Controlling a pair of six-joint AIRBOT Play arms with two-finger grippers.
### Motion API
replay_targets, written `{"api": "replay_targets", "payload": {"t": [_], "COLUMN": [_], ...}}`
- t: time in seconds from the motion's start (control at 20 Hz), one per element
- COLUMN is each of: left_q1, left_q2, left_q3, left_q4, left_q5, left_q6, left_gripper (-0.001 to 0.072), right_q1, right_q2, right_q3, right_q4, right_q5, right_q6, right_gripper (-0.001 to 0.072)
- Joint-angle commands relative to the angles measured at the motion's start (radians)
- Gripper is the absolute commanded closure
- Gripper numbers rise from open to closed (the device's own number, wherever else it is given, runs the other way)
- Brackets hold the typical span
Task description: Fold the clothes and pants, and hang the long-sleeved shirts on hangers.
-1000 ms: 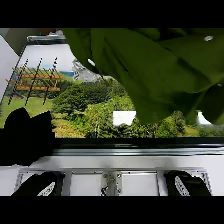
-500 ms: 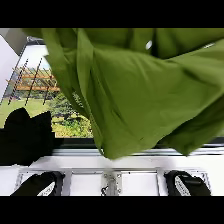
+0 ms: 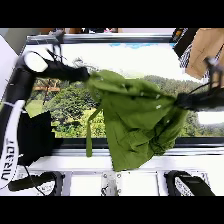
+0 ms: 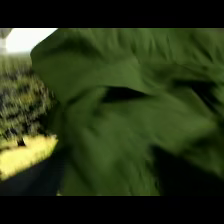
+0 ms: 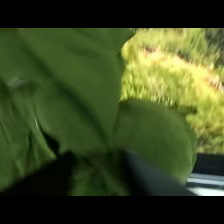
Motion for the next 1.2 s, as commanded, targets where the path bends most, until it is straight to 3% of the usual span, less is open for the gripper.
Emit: {"api": "replay_targets", "payload": {"t": [0.0, 0.15, 0.3, 0.55, 0.9, 1.15], "left_q1": [-0.026, -0.004, 0.025, 0.031, 0.014, -0.03], "left_q2": [-0.064, -0.063, -0.077, -0.247, -0.433, -0.439], "left_q3": [-0.051, 0.015, 0.023, 0.024, 0.023, 0.023], "left_q4": [-0.046, -0.043, -0.038, -0.048, -0.145, -0.087], "left_q5": [-0.064, -0.036, 0.073, 0.174, 0.128, 0.126], "left_q6": [0.007, 0.007, 0.006, 0.021, 0.159, 0.195], "left_gripper": [0.0024, 0.0024, 0.0025, 0.0025, 0.0025, 0.0026], "right_q1": [0.005, 0.003, 0.003, 0.003, 0.003, 0.005], "right_q2": [0.003, 0.04, 0.063, 0.063, 0.059, 0.055], "right_q3": [-0.122, -0.12, -0.12, -0.12, -0.12, -0.12], "right_q4": [0.013, 0.014, 0.014, 0.013, 0.013, 0.014], "right_q5": [-0.038, -0.121, -0.153, -0.182, -0.27, -0.288], "right_q6": [-0.003, -0.003, -0.003, -0.003, -0.034, -0.095], "right_gripper": [-0.0001, -0.0001, -0.0001, -0.0001, -0.0001, -0.0001]}}
